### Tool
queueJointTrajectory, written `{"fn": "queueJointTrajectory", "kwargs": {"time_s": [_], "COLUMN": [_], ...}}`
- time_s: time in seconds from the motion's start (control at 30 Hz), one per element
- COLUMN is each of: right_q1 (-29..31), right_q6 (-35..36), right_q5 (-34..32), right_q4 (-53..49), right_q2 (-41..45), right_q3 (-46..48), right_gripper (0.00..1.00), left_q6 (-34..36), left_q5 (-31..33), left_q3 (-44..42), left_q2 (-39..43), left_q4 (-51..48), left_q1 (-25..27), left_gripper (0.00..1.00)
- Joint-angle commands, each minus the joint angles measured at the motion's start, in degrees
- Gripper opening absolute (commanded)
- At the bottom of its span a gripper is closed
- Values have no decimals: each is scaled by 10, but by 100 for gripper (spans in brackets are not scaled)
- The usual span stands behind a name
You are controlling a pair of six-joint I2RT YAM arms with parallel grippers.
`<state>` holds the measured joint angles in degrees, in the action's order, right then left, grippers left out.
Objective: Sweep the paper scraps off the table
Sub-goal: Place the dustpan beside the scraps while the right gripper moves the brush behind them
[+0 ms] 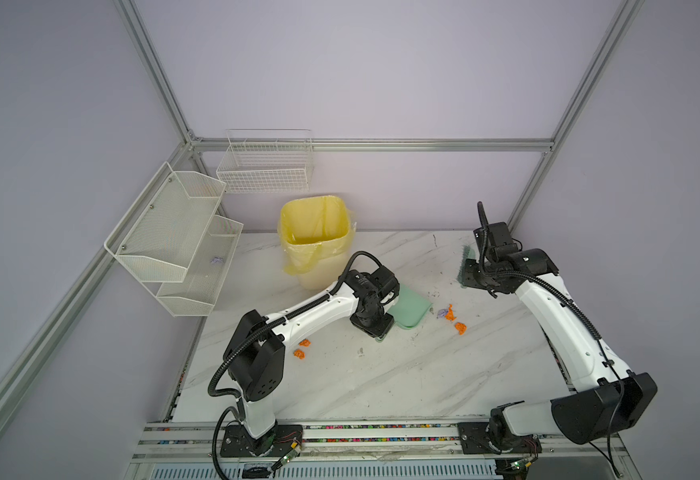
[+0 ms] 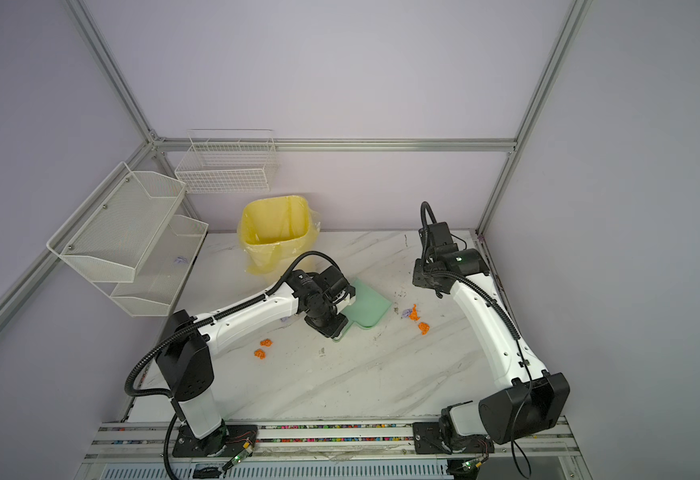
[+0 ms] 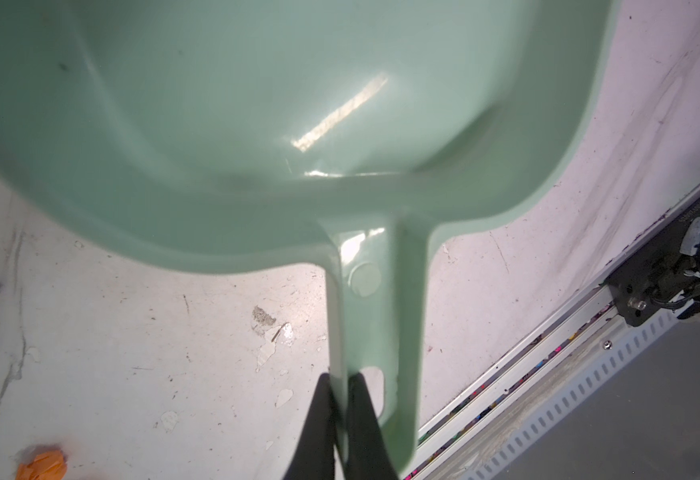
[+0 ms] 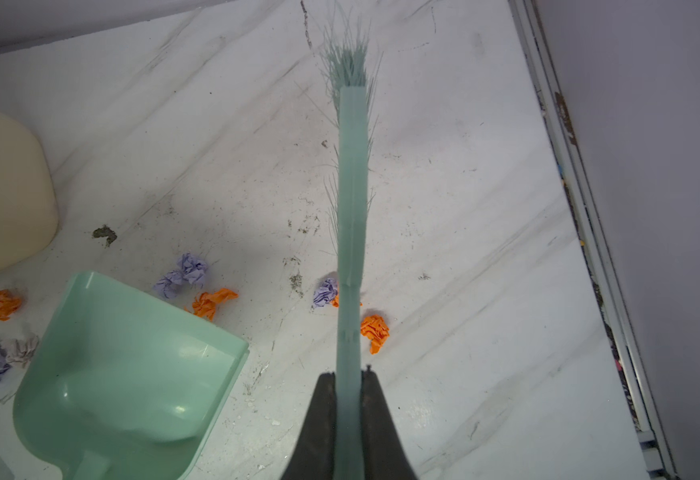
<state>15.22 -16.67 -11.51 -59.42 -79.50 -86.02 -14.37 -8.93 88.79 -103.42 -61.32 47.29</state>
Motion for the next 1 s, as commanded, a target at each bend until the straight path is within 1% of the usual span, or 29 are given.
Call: {"fn": "queueJointTrajectory", "kwargs": {"time_s": [0.0,0.17,0.3,0.33,0.37,0.4,0.6,0.67,0.8,0.97], "right_q1": [-4,-4,-5,-5,-5,-5,-5,-5,-6,-5], "right_q6": [-2,21,33,51,58,60,19,5,1,12], "right_q5": [-71,-77,-90,-89,-81,-78,-71,-71,-72,-80], "right_q4": [-33,-49,-54,-43,-39,-42,-73,-76,-67,-72], "right_q2": [-4,-5,5,5,20,17,-26,-37,-43,-55], "right_q3": [-20,-27,-7,-1,0,-4,-19,-16,-6,-21], "right_gripper": [0,0,0,0,0,0,0,0,0,0], "left_q6": [-10,-16,-24,-26,-30,-35,-55,-57,-48,-48], "left_q5": [-7,-3,8,8,6,2,-40,-45,-36,-69], "left_q3": [19,22,17,18,20,22,15,5,-11,-18], "left_q2": [14,2,1,-1,-4,-6,-1,8,15,9], "left_q4": [1,0,1,0,-3,-4,-6,-5,-6,-2], "left_q1": [11,28,40,42,43,44,51,54,54,54], "left_gripper": [0,0,0,0,0,0,0,0,0,0]}}
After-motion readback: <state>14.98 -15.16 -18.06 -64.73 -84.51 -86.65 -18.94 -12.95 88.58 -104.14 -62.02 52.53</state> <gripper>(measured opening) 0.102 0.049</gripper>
